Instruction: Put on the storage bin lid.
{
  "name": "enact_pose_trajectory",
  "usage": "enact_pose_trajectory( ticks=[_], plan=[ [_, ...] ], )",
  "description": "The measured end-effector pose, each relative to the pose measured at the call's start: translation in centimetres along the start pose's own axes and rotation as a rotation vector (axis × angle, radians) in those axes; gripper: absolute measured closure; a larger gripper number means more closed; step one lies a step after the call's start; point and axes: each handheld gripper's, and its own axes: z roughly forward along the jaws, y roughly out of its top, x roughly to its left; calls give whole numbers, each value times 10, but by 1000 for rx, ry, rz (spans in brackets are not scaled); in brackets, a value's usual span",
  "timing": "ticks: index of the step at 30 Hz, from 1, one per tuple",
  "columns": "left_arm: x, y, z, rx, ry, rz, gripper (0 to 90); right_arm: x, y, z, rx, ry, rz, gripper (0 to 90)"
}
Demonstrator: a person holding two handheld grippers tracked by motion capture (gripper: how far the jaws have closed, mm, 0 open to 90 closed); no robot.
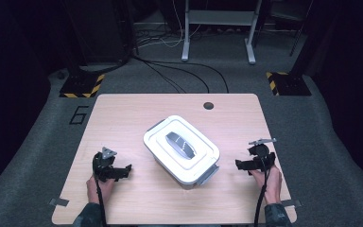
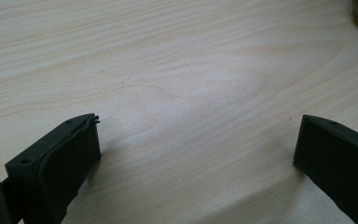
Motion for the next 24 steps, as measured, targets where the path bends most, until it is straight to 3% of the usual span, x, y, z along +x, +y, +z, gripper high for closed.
enact_pose_trajectory(
  ticks=[12,19,21,24],
  plan=[
    [0,0,0,4,-3,1,0,-9,-34,16,1,-23,31,14],
    [0,0,0,3,-4,2,0,-9,-52,14,-88,-62,58,0],
    [0,0,0,2,-3,1,0,-11,-57,14,-131,-66,41,0],
    [0,0,0,0,-1,1,0,-11,-60,14,-149,-64,40,0]
  ],
)
